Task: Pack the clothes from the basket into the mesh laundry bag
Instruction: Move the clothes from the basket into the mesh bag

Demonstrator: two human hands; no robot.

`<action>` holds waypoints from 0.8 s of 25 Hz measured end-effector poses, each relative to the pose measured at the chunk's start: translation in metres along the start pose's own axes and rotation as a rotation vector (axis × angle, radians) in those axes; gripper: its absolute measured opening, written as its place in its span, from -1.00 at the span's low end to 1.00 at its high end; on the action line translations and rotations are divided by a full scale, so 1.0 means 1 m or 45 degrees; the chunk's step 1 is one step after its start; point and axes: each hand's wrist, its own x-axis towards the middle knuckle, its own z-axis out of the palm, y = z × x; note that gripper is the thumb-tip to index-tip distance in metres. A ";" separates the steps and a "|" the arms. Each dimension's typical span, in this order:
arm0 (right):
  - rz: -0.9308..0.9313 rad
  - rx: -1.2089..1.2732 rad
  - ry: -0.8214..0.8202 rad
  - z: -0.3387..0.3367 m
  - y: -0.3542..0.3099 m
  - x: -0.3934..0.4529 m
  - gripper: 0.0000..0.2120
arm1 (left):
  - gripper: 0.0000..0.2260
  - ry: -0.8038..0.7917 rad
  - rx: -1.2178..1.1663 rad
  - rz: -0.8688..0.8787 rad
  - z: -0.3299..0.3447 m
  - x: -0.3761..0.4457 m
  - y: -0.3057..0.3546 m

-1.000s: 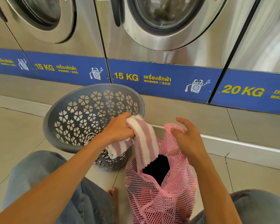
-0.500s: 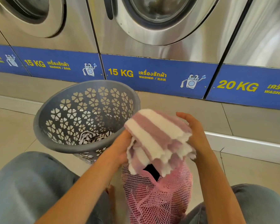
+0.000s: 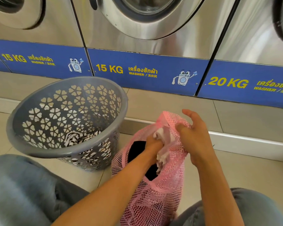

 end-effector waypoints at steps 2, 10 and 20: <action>0.003 0.008 0.013 -0.001 0.002 0.002 -0.52 | -0.74 0.171 0.317 0.441 0.006 0.007 0.000; 0.003 -0.023 -0.022 0.003 0.007 0.008 -0.53 | -0.23 -0.170 1.456 0.240 -0.017 0.023 -0.060; -0.009 -0.057 -0.158 0.047 0.005 0.007 -0.60 | -0.59 -0.264 1.209 0.493 -0.083 -0.046 0.093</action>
